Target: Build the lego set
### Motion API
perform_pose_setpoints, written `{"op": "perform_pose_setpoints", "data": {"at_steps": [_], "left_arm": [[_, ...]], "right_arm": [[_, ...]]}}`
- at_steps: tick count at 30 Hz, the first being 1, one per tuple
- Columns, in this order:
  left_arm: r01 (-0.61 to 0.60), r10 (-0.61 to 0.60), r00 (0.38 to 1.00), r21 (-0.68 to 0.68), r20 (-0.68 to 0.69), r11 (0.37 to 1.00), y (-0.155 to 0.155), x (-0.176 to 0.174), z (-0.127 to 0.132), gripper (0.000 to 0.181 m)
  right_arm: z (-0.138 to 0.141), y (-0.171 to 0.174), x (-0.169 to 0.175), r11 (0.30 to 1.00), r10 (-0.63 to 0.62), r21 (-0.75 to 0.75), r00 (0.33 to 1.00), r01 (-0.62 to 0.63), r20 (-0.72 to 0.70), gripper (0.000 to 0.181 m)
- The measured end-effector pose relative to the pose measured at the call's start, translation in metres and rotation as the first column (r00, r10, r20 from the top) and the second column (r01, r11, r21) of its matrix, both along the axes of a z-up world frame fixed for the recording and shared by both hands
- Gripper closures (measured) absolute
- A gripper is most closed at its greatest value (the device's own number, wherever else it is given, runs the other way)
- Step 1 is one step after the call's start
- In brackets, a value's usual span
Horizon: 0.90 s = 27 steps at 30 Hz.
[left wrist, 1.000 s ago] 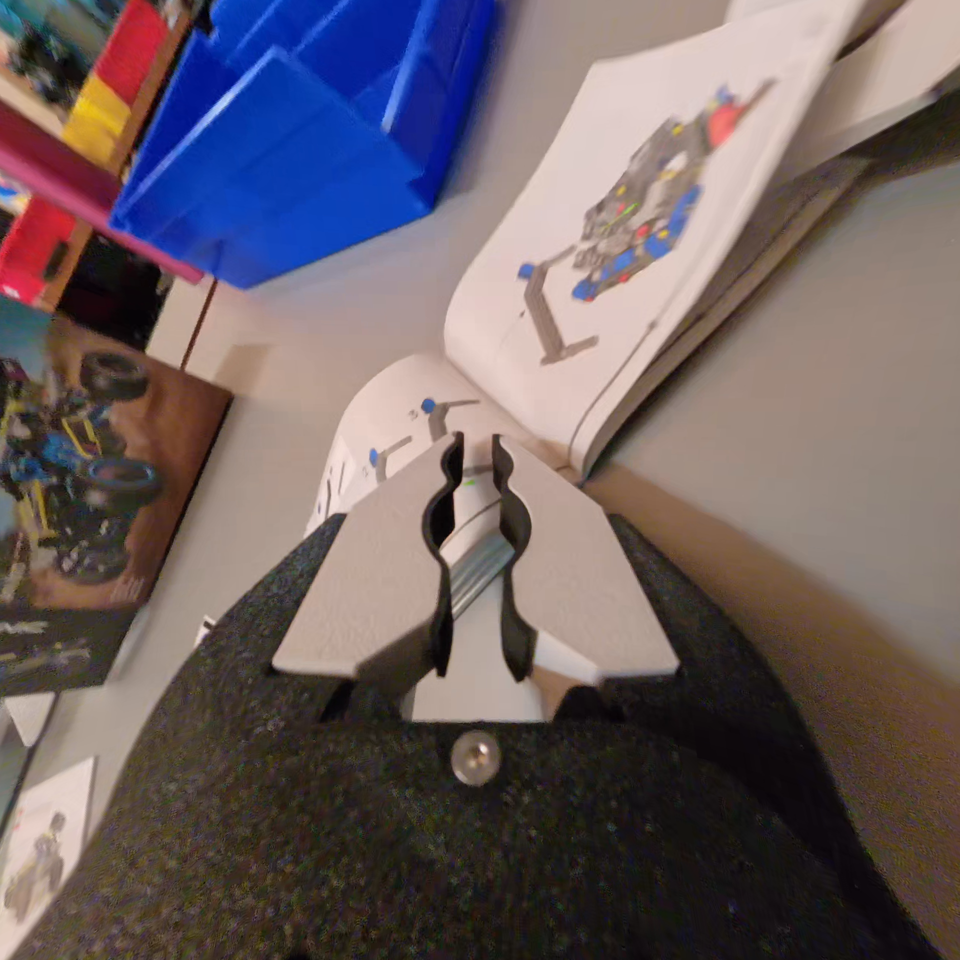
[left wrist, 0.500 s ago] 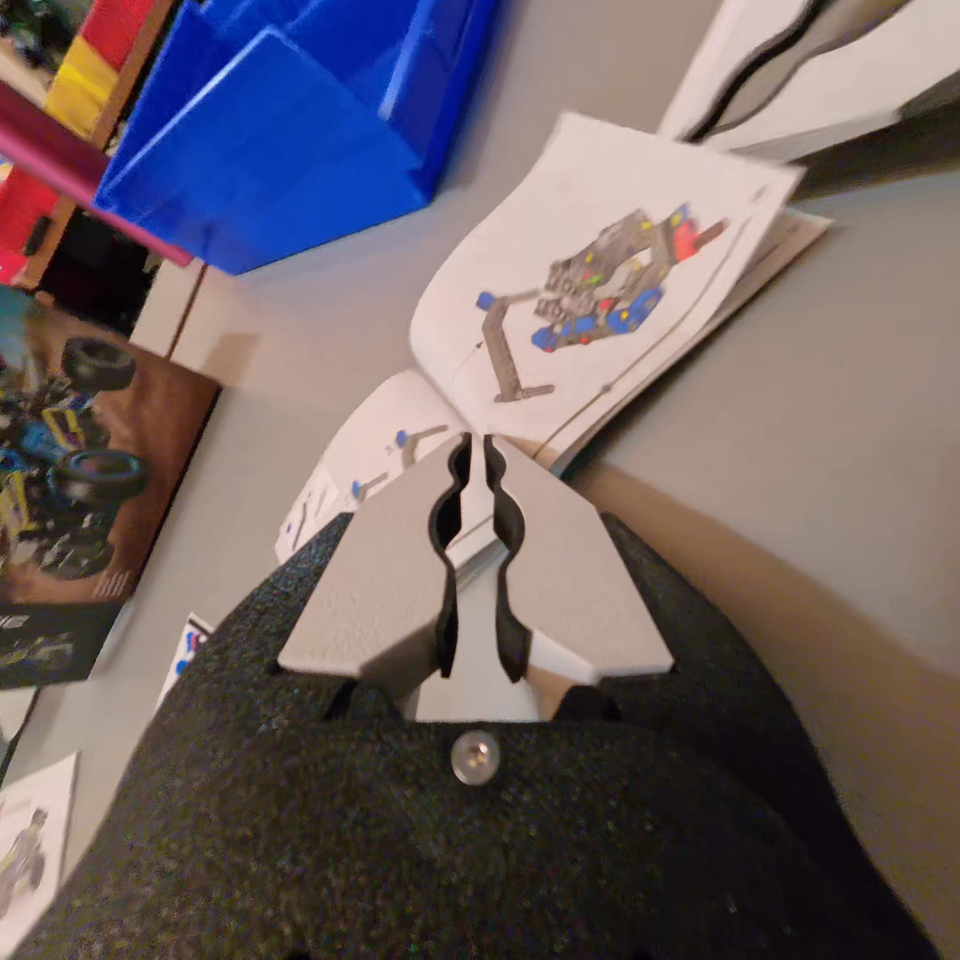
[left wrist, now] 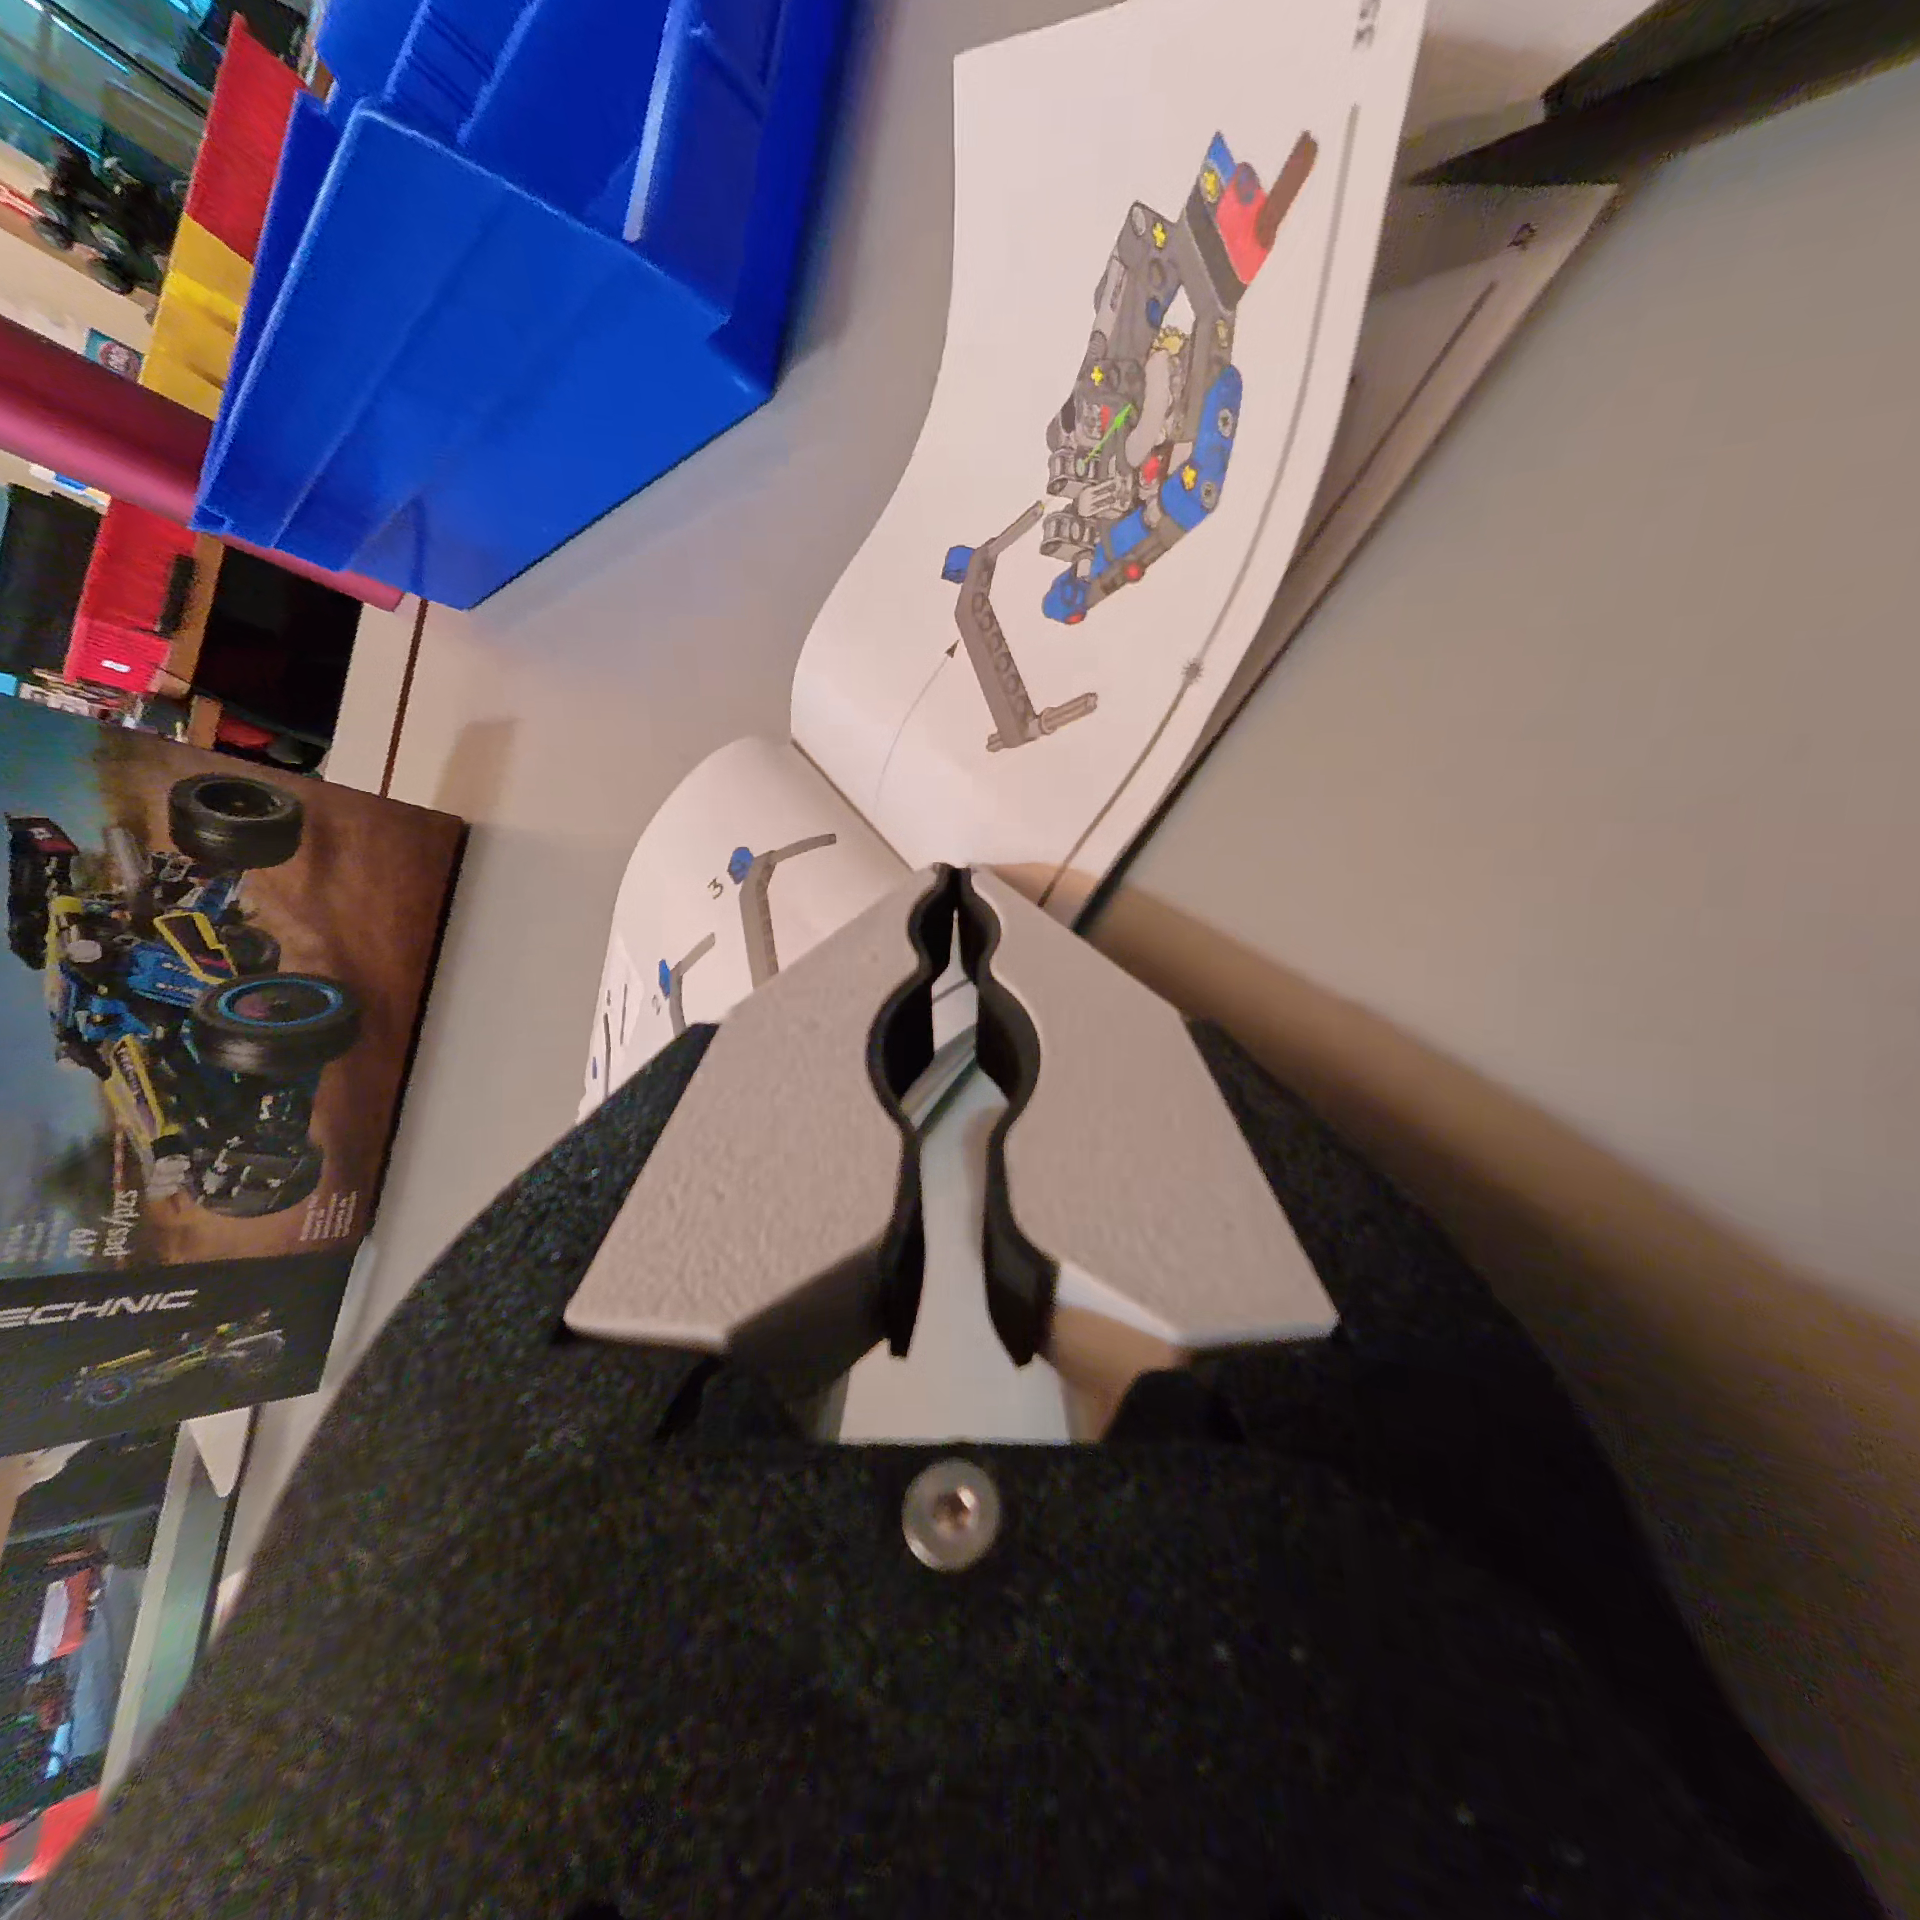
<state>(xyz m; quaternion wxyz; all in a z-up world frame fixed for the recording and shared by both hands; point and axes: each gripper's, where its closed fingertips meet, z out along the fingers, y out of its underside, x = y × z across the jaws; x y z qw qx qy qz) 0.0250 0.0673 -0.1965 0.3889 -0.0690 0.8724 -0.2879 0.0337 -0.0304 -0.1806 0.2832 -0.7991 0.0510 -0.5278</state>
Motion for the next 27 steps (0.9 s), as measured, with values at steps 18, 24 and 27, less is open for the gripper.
{"op": "perform_pose_setpoints", "data": {"at_steps": [18,24,27], "left_arm": [[0.022,-0.022,0.998,-0.01,0.052,1.0,-0.0033,0.003,0.0026,0.181],[0.029,-0.03,0.997,0.013,0.078,0.999,-0.0043,0.0032,0.0026,0.181],[0.039,-0.044,0.994,0.047,0.104,0.998,-0.005,0.0025,0.0019,0.181]], "right_arm": [[-0.0009,0.0008,0.0009,0.998,0.008,-0.066,0.998,-0.004,0.059,0.181],[-0.0008,0.0001,0.0011,0.997,0.009,-0.072,0.998,-0.004,0.069,0.181],[-0.0009,0.0001,0.0011,0.997,0.014,-0.076,0.997,-0.008,0.071,0.181]]}}
